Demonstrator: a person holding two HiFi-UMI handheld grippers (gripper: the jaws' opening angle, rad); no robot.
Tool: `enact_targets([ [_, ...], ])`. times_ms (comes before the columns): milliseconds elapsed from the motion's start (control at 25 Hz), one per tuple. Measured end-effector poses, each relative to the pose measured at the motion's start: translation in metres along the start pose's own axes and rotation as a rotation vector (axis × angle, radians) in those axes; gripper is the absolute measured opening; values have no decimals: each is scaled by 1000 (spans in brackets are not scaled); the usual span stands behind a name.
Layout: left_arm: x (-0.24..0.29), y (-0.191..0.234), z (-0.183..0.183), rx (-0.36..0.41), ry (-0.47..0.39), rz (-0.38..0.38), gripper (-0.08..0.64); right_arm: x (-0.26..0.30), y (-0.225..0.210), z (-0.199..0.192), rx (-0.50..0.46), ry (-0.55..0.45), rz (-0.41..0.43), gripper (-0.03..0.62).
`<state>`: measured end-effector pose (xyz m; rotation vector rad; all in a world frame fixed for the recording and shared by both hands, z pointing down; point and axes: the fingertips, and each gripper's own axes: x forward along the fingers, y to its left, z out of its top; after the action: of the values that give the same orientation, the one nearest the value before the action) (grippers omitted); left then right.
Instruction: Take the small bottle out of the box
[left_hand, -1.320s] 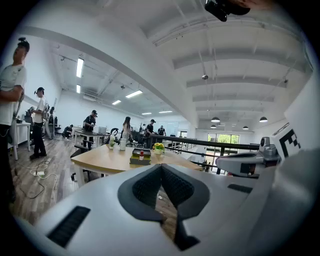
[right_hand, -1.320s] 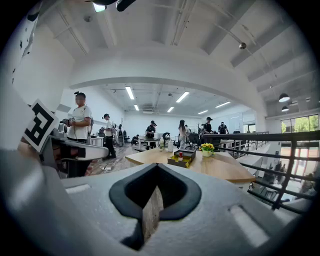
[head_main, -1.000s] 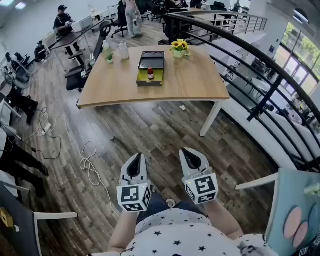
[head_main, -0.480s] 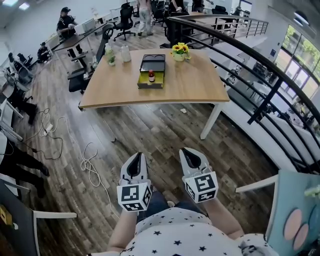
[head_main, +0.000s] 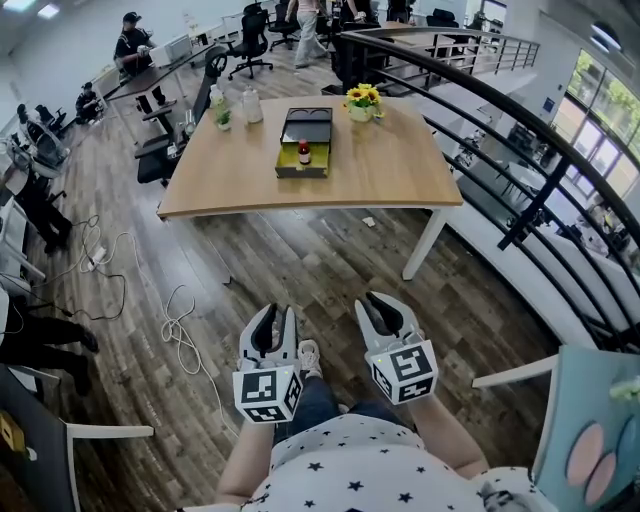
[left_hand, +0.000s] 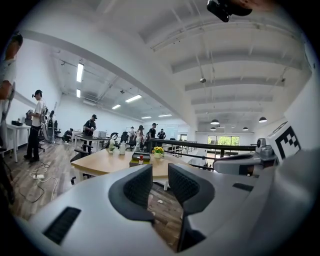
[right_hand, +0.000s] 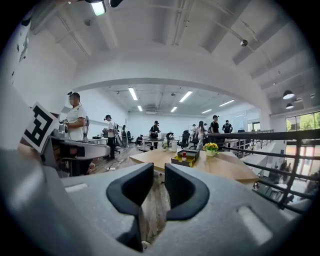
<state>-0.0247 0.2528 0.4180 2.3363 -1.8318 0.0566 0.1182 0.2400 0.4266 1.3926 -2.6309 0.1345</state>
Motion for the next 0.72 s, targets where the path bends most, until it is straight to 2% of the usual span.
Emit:
enact_targets([
  [400, 51, 17, 1, -5, 6, -19, 131, 49, -25, 1, 14, -1, 8, 134],
  [720, 110, 43, 11, -2, 11, -32, 155, 110, -48, 14, 18, 7, 19, 191],
])
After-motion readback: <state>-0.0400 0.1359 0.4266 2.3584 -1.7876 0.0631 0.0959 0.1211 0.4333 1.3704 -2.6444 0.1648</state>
